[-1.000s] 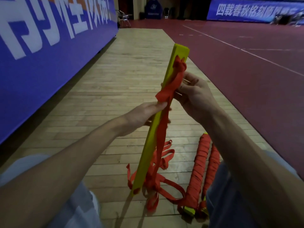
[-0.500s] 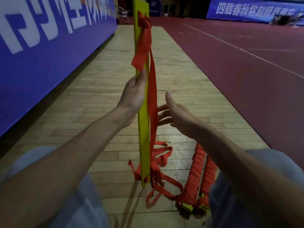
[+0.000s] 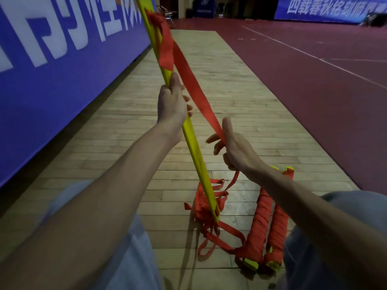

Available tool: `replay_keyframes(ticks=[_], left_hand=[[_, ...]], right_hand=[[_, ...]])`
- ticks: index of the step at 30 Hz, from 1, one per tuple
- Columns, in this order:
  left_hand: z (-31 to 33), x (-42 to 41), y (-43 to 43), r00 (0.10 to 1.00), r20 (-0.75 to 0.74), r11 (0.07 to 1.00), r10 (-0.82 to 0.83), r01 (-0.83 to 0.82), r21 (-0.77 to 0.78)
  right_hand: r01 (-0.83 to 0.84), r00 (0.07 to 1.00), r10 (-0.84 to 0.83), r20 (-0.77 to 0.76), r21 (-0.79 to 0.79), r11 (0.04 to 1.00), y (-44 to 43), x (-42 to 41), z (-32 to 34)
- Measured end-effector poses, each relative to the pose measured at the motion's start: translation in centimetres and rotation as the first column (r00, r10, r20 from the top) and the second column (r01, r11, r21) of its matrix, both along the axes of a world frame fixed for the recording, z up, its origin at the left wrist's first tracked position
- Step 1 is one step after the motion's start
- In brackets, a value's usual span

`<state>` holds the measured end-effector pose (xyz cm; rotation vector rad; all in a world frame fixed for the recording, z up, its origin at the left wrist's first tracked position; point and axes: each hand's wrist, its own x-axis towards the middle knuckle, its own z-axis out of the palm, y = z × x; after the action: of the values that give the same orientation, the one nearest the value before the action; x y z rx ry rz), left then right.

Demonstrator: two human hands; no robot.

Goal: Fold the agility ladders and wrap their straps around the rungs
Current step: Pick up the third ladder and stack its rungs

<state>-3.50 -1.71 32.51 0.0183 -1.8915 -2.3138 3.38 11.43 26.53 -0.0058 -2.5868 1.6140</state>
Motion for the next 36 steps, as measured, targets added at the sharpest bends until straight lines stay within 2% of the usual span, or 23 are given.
replay_keyframes(ticks=[2,3,5,6,8,12,14,17,19,22,23,25,28,32,34,36], left_hand=[[0.0,-0.2,0.1,0.999,0.048,0.999,0.010,-0.012,0.045],[0.0,-0.1,0.2,0.997,0.071,0.998,0.011,-0.015,0.062],[0.2,0.0,0.1,0.992,0.128,0.995,-0.019,0.007,0.098],[0.3,0.2,0.1,0.985,0.162,0.992,-0.051,0.031,0.123],[0.6,0.8,0.3,0.974,0.195,0.983,-0.114,0.082,0.163],[0.9,1.9,0.7,0.975,0.072,0.966,-0.210,0.196,0.166],[0.4,2.2,1.0,0.969,0.036,0.968,-0.243,0.240,0.076],[-1.2,2.9,2.0,0.946,0.064,0.944,-0.319,0.323,-0.071],[-2.6,3.9,2.7,0.883,0.096,0.854,-0.459,0.468,-0.225],[-4.6,6.1,3.9,0.731,0.223,0.644,-0.645,0.677,-0.358],[-5.1,6.8,4.4,0.698,0.249,0.586,-0.671,0.706,-0.398],[-6.0,7.9,5.1,0.701,0.223,0.527,-0.677,0.674,-0.517],[-6.4,8.0,5.8,0.770,0.082,0.590,-0.632,0.548,-0.593],[-4.0,6.6,5.5,0.826,-0.089,0.780,-0.557,0.483,-0.399],[-2.6,5.5,4.7,0.842,-0.169,0.831,-0.512,0.435,-0.347],[-1.5,4.6,3.8,0.849,-0.218,0.864,-0.481,0.417,-0.282]], right_hand=[[-0.009,0.997,0.027,-0.076,0.233,0.972,0.1,0.3,-0.2],[-0.051,0.995,0.080,-0.062,0.369,0.928,0.2,0.4,-0.4],[-0.159,0.987,0.147,0.068,0.588,0.793,0.0,0.7,-1.1],[-0.195,0.981,0.153,0.121,0.638,0.745,-0.2,0.7,-1.4],[-0.192,0.981,0.140,0.132,0.656,0.729,-0.1,0.6,-1.8],[-0.099,0.995,0.099,0.024,0.472,0.876,0.5,0.0,-0.1],[0.012,0.998,0.011,-0.055,0.403,0.915,1.1,-0.3,1.1],[0.168,0.984,-0.143,-0.105,0.298,0.940,2.3,-0.7,2.5],[0.270,0.961,-0.252,-0.115,0.187,0.945,3.3,-1.0,2.9],[0.374,0.923,-0.372,-0.099,0.004,0.927,4.6,-0.9,3.4],[0.407,0.907,-0.409,-0.095,-0.046,0.912,4.9,-0.8,3.5],[0.453,0.881,-0.462,-0.101,-0.103,0.886,5.2,-0.7,3.8],[0.406,0.895,-0.426,-0.132,-0.153,0.901,5.0,-0.5,4.2],[0.306,0.937,-0.323,-0.130,-0.137,0.942,4.2,0.2,5.2],[0.242,0.965,-0.250,-0.082,-0.095,0.966,3.7,0.4,5.1],[0.146,0.989,-0.149,-0.016,-0.120,0.982,3.2,0.6,4.7]])
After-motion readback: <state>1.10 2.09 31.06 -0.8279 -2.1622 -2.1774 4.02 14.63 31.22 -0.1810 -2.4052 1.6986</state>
